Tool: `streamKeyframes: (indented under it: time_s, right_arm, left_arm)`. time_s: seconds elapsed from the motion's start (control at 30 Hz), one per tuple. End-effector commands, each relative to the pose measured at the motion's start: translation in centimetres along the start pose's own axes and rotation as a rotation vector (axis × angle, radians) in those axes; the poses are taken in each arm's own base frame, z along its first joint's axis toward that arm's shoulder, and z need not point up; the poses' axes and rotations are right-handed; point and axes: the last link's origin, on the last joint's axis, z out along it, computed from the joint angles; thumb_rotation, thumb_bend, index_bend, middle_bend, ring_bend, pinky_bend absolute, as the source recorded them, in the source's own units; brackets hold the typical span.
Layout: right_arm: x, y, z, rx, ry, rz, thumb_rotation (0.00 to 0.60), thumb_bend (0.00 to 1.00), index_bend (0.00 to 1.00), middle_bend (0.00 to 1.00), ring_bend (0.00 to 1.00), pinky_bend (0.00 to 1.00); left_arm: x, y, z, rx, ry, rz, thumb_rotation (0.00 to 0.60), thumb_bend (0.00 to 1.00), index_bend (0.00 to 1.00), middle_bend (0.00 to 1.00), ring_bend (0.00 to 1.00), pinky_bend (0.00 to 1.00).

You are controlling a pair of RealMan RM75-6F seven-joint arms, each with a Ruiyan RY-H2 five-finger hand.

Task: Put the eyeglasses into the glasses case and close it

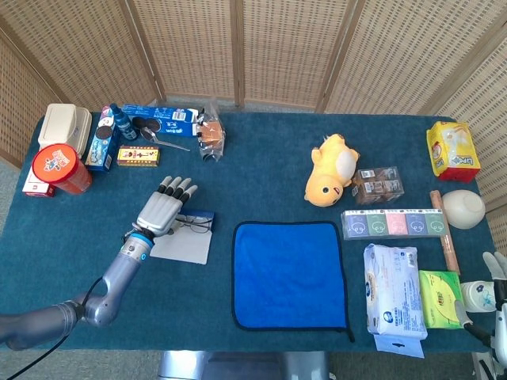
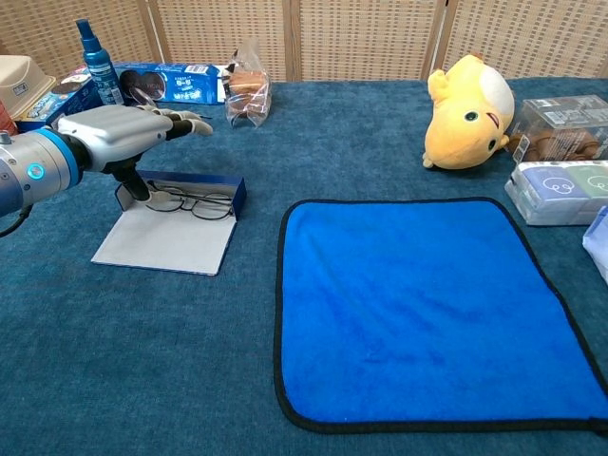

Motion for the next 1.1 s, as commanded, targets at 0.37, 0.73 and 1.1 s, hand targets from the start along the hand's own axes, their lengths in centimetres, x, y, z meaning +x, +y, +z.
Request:
streamKeyframes:
  time_s: [0.37, 0.73, 1.1]
  right_arm:
    - [0.0, 0.2, -0.1, -0.001, -0.001, 0.002, 0.6, 0.28, 0.09, 0.09, 0.0, 0.08]
    - [0.1, 0.4, -0.3, -0.008, 0.004, 0.001, 0.598, 0.28, 0.09, 0.09, 0.0, 0.08]
    - [0.1, 0.4, -0.3, -0.007, 0.002, 0.001, 0.598, 0.28, 0.09, 0.09, 0.0, 0.08]
  left_arm:
    - [-0.4, 0.4, 0.2, 0.0, -0.019, -0.002, 0.6, 0.28, 0.0, 0.0, 0.0, 0.0]
    - [0.3, 0.4, 1.5, 0.02, -0.004, -0.001, 0.6, 0.28, 0.0, 0.0, 0.0, 0.0]
    - [0.3, 0.3, 0.0, -0.011, -0.08, -0.065, 0.6, 0.28, 0.0, 0.0, 0.0, 0.0]
